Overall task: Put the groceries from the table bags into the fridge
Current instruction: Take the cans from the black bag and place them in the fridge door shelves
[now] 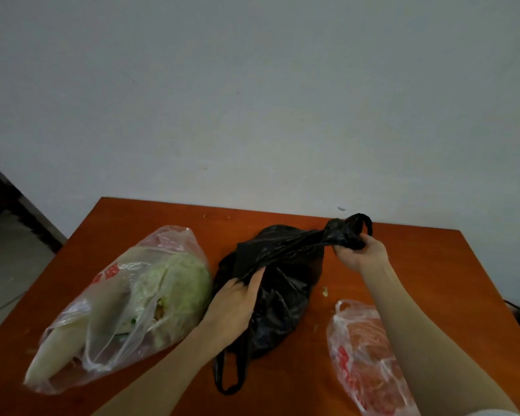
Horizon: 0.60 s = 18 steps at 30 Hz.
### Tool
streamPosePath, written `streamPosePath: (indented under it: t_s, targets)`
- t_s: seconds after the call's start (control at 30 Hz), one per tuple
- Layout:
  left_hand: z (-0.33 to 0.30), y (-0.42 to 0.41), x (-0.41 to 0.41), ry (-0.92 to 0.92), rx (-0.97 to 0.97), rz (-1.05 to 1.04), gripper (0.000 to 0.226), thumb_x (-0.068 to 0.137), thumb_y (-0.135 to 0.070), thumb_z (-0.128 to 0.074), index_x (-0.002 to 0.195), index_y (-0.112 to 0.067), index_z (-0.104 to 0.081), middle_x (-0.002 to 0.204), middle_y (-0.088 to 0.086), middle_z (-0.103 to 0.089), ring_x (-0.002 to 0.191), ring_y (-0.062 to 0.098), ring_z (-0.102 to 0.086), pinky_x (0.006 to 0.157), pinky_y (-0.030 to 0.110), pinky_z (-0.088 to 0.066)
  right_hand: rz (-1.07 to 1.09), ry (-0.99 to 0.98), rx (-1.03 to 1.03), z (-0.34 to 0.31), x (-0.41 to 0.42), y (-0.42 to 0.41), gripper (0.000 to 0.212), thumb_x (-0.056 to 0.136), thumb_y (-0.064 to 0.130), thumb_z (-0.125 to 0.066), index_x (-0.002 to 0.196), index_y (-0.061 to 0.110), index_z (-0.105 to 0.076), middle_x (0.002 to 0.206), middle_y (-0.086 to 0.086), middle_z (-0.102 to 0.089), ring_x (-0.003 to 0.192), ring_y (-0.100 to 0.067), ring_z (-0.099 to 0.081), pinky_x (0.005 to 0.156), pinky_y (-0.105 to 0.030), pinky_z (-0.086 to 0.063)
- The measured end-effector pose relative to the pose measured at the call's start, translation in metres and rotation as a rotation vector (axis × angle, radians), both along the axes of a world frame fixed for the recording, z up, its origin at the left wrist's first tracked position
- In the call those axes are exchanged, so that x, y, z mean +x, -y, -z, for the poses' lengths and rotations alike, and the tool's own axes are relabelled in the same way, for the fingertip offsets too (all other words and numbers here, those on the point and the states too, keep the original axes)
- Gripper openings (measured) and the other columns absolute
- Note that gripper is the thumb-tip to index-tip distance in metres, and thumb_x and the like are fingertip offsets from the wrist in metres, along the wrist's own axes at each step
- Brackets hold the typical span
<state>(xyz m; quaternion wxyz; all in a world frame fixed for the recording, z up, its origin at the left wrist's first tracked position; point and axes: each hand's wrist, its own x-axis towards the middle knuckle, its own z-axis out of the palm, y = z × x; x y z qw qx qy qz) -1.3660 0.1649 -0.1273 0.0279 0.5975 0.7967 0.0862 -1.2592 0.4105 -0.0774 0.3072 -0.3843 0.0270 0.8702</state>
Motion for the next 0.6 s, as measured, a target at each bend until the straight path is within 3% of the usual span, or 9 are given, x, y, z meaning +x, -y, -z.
streamPosePath:
  t_s: [0.1, 0.2, 0.3, 0.37, 0.47, 0.53, 0.6]
  targets:
    - [-0.001, 0.008, -0.009, -0.092, 0.178, -0.01, 0.083, 0.062, -0.025, -0.083, 0.131, -0.015, -0.038, 0.076, -0.011, -0.065, 0.07, 0.007, -0.062, 0.09, 0.023, -0.042, 0.133, -0.063, 0.004, 0.014, 0.0, -0.006, 0.039, 0.1, 0.021, -0.033, 0.134, 0.003, -0.042, 0.124, -0.021, -0.053, 0.108, -0.034, -0.054, 0.089, -0.041, -0.047]
    - [-0.003, 0.015, -0.007, -0.085, 0.274, -0.087, 0.077, 0.052, -0.025, -0.089, 0.115, -0.016, -0.045, 0.067, -0.011, -0.063, 0.062, 0.006, -0.06, 0.084, 0.022, -0.038, 0.16, 0.009, 0.018, 0.031, 0.005, -0.009, 0.047, 0.099, 0.023, -0.038, 0.142, 0.005, -0.032, 0.142, -0.023, -0.037, 0.13, -0.039, -0.038, 0.107, -0.046, -0.035]
    - [0.001, 0.023, -0.005, -0.102, 0.25, -0.21, 0.073, 0.04, -0.021, -0.092, 0.1, -0.015, -0.051, 0.059, -0.008, -0.06, 0.054, 0.01, -0.059, 0.078, 0.024, -0.039, 0.028, 0.148, 0.01, 0.043, 0.006, -0.004, 0.048, 0.098, 0.027, -0.044, 0.14, 0.007, -0.034, 0.139, -0.022, -0.04, 0.125, -0.037, -0.043, 0.098, -0.045, -0.043]
    - [0.007, 0.024, -0.002, -0.206, 0.205, -0.114, 0.059, 0.037, -0.016, -0.091, 0.085, -0.014, -0.056, 0.055, -0.006, -0.057, 0.053, 0.015, -0.057, 0.08, 0.029, -0.034, -0.118, 0.346, 0.036, 0.049, 0.005, 0.004, 0.047, 0.096, 0.028, -0.048, 0.136, 0.006, -0.039, 0.131, -0.018, -0.049, 0.114, -0.031, -0.053, 0.086, -0.038, -0.049]
    - [0.013, 0.022, 0.008, -0.286, 0.205, 0.024, 0.043, 0.045, -0.014, -0.087, 0.081, -0.015, -0.063, 0.062, -0.004, -0.059, 0.062, 0.017, -0.059, 0.088, 0.033, -0.033, -0.192, 0.734, 0.272, 0.042, 0.01, 0.019, 0.059, 0.086, 0.032, -0.064, 0.133, 0.003, -0.042, 0.12, -0.016, -0.057, 0.099, -0.032, -0.06, 0.079, -0.039, -0.051]
    - [0.012, 0.017, 0.017, -0.284, 0.221, 0.069, 0.042, 0.051, -0.016, -0.085, 0.088, -0.018, -0.064, 0.071, -0.004, -0.06, 0.071, 0.018, -0.06, 0.094, 0.035, -0.031, -0.169, 1.108, 0.581, 0.028, 0.015, 0.028, 0.069, 0.082, 0.033, -0.069, 0.134, 0.0, -0.037, 0.128, -0.018, -0.051, 0.112, -0.035, -0.053, 0.088, -0.043, -0.047]
    - [0.01, 0.01, 0.026, -0.298, 0.219, 0.147, 0.04, 0.056, -0.021, -0.083, 0.091, -0.021, -0.065, 0.077, -0.004, -0.061, 0.08, 0.017, -0.06, 0.103, 0.04, -0.029, -0.092, 1.218, 0.94, 0.003, 0.018, 0.045, 0.066, 0.083, 0.03, -0.068, 0.135, 0.004, -0.036, 0.133, -0.015, -0.044, 0.118, -0.031, -0.048, 0.093, -0.039, -0.044]
